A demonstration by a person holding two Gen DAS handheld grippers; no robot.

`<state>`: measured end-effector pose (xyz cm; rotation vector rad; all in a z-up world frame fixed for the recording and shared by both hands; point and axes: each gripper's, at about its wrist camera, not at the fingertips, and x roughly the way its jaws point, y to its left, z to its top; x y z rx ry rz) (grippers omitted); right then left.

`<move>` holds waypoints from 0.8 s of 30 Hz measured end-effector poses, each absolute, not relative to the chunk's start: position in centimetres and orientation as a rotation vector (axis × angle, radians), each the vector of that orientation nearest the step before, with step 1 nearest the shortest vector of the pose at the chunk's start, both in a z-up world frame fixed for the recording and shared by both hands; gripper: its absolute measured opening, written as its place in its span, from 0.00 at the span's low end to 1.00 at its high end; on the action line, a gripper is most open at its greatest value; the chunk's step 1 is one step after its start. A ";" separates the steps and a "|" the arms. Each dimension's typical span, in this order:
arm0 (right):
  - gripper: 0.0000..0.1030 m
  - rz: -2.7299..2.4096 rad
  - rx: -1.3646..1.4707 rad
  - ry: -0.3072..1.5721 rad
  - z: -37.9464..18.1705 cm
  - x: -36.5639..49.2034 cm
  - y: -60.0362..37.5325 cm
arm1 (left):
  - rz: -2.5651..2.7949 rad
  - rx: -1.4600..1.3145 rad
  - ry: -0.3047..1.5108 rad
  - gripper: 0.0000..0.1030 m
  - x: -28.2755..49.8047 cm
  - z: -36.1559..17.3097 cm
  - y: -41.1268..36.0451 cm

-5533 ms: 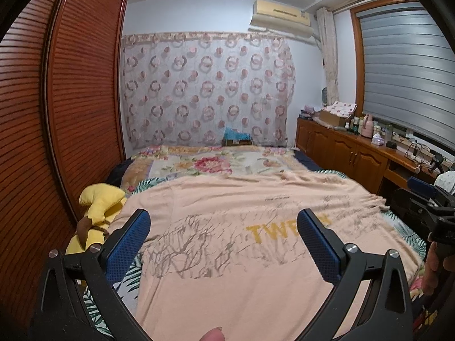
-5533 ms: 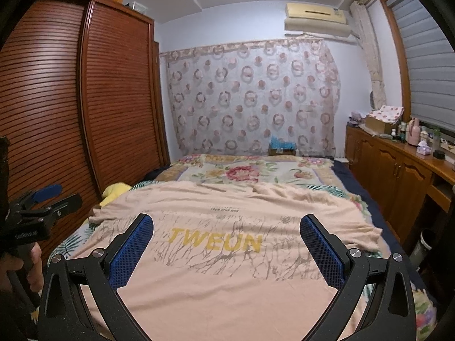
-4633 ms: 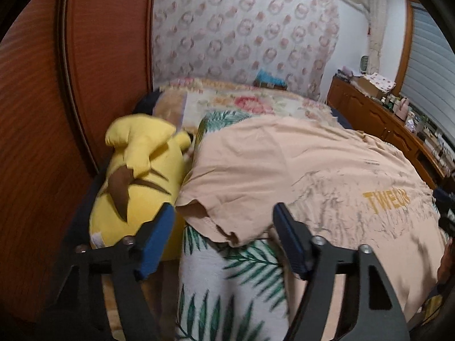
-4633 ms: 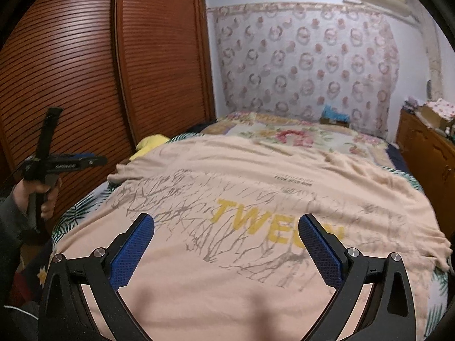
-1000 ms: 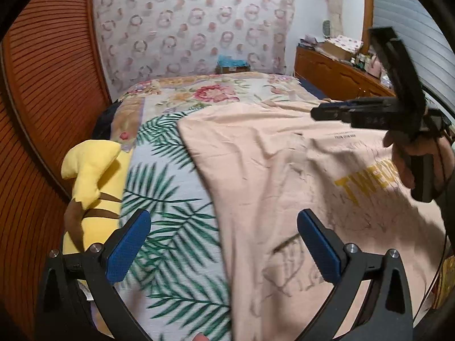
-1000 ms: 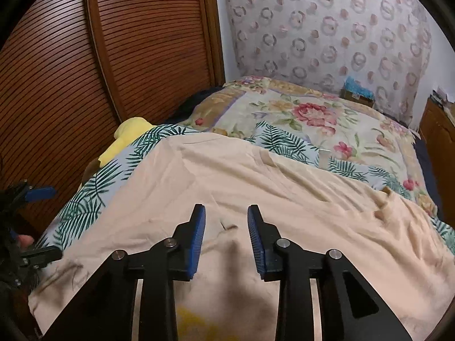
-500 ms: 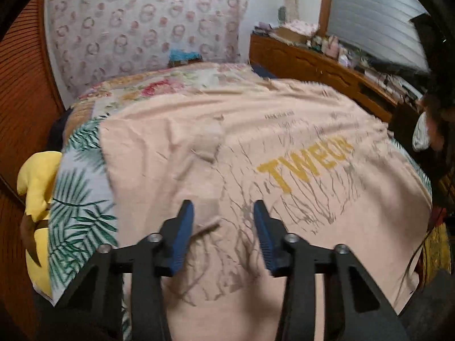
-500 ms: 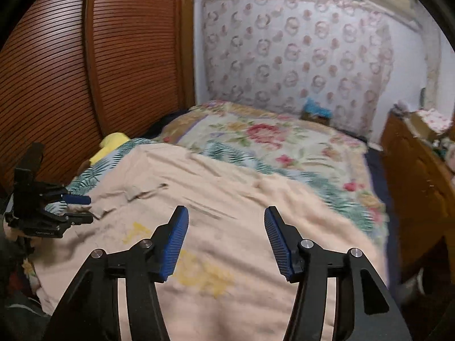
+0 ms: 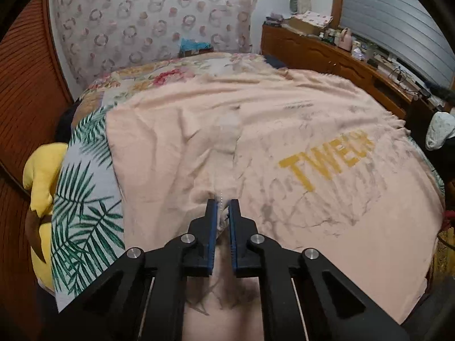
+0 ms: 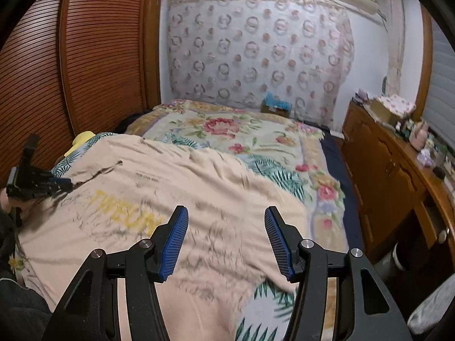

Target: Fold small clothes

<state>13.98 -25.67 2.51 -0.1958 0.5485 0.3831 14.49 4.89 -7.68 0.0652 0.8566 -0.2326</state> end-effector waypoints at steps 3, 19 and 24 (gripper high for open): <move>0.56 0.371 -0.173 0.557 2.4 13.1 -26.2 | -0.245 0.068 0.829 0.09 14.1 -6.2 4.1; 0.57 0.222 -0.157 0.507 6.2 8.8 -30.3 | -0.331 0.114 0.769 0.75 14.4 -4.2 -2.2; 0.57 0.206 -0.131 0.544 4.3 9.8 -29.6 | -0.350 0.112 0.787 0.76 15.2 -4.8 -4.4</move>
